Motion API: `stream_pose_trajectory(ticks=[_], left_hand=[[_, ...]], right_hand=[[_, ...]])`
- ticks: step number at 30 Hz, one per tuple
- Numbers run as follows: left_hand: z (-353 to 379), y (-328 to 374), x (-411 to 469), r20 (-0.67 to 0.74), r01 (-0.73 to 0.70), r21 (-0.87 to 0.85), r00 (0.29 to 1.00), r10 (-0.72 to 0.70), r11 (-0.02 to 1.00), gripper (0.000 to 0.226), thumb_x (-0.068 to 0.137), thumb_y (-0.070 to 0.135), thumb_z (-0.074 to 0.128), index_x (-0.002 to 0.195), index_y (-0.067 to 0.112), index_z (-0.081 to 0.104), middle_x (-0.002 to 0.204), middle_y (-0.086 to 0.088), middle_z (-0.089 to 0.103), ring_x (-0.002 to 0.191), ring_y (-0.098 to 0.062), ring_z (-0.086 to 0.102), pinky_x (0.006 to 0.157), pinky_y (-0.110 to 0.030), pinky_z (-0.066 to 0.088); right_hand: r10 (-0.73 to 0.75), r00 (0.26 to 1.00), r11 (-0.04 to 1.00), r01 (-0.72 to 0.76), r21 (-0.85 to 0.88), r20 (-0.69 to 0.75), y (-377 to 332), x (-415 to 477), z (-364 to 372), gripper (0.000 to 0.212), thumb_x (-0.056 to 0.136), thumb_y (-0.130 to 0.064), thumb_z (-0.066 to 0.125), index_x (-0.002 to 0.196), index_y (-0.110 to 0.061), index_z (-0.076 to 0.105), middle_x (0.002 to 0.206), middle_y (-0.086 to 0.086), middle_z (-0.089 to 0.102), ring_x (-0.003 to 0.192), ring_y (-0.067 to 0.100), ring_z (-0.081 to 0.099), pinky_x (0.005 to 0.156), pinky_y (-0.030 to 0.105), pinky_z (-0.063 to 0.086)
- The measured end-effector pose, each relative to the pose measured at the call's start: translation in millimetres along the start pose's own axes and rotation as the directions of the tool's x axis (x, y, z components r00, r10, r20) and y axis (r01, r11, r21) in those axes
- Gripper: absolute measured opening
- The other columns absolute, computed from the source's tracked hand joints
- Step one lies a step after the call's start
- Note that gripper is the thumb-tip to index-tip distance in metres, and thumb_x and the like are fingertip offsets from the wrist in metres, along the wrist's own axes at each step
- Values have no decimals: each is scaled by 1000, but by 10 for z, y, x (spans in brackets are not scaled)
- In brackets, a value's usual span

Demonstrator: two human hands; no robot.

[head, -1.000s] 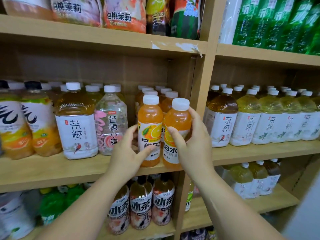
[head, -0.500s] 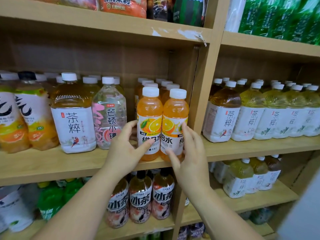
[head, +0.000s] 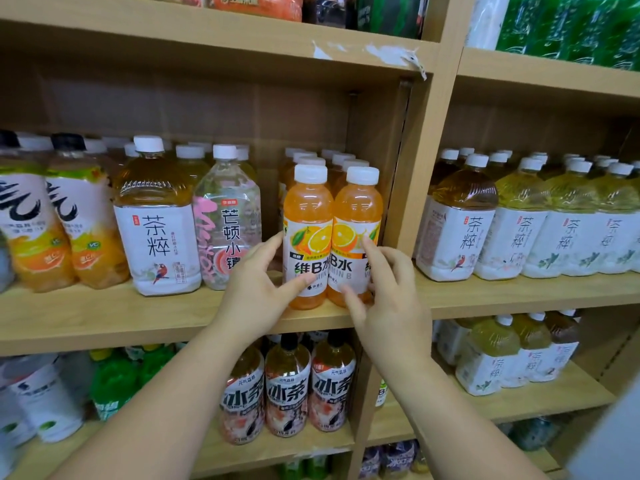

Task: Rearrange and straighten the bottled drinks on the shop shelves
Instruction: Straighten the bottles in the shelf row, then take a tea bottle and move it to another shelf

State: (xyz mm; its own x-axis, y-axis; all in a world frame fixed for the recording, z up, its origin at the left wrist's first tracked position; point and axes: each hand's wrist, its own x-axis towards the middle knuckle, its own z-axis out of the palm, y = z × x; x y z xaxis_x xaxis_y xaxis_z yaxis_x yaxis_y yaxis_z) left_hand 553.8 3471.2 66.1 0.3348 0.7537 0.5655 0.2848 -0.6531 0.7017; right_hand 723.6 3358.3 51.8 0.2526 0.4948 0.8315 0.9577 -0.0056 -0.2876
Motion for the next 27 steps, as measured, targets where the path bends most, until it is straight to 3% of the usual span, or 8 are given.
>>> stream_pose_trajectory(ticks=[3,6,11,16,19,22,25,27], left_hand=[[15,3,-4,-3,41,-79,999,-41,996,71,79,35,85,141,34,50,124,19,64,112,-1,62,97,-37,56],[18,23,-9,-37,60,-114,997,-65,992,70,77,30,87,133,38,46,117,22,63,106,2,63,94,-32,55],[57,33,-46,-64,41,-36,997,-43,999,70,78,33,85,137,34,49,121,22,63,108,1,63,93,-34,57],[127,144,-107,-43,-26,181,998,34,983,79,85,51,67,154,30,34,142,5,57,123,-12,59,99,-36,53],[156,183,-128,-17,-14,242,1000,19,970,85,86,59,61,158,34,24,149,8,52,128,-13,55,100,-45,54],[187,201,-134,-26,-3,269,1000,11,963,86,89,55,64,160,34,20,154,13,46,133,-7,50,103,-43,52],[191,215,-174,-20,-9,251,1000,15,968,84,91,55,62,160,35,19,154,19,44,133,-1,48,105,-39,51],[168,210,-275,-29,25,245,999,-19,969,85,90,59,58,161,35,17,154,17,43,129,2,49,107,-36,49]], right_hand=[[-69,997,985,61,-161,-47,30,87,22,84,76,-47,85,148,-26,47,126,5,59,91,26,64,59,36,54],[-132,981,964,93,-250,-142,150,79,49,80,75,-55,83,145,-26,57,122,4,64,98,31,53,81,46,43],[-180,969,983,170,-67,-171,330,20,150,64,87,-47,77,144,-26,56,151,3,51,135,43,43,107,67,35],[-215,970,960,231,159,-110,457,12,215,59,94,-27,72,148,-18,49,159,1,40,137,42,48,126,44,19],[-229,969,952,242,185,-91,488,14,219,62,94,-24,71,150,-22,44,161,1,38,139,43,45,126,43,17],[-230,970,946,242,214,-79,497,6,231,59,95,-22,69,150,-19,47,162,2,36,142,42,43,127,44,14],[-169,985,955,171,243,-28,465,-23,222,60,95,-24,69,151,-19,48,165,-3,32,147,46,34,128,34,4],[-136,990,964,138,228,-26,400,-58,184,61,94,-29,71,149,-22,48,165,-2,34,150,45,26,127,50,12]])
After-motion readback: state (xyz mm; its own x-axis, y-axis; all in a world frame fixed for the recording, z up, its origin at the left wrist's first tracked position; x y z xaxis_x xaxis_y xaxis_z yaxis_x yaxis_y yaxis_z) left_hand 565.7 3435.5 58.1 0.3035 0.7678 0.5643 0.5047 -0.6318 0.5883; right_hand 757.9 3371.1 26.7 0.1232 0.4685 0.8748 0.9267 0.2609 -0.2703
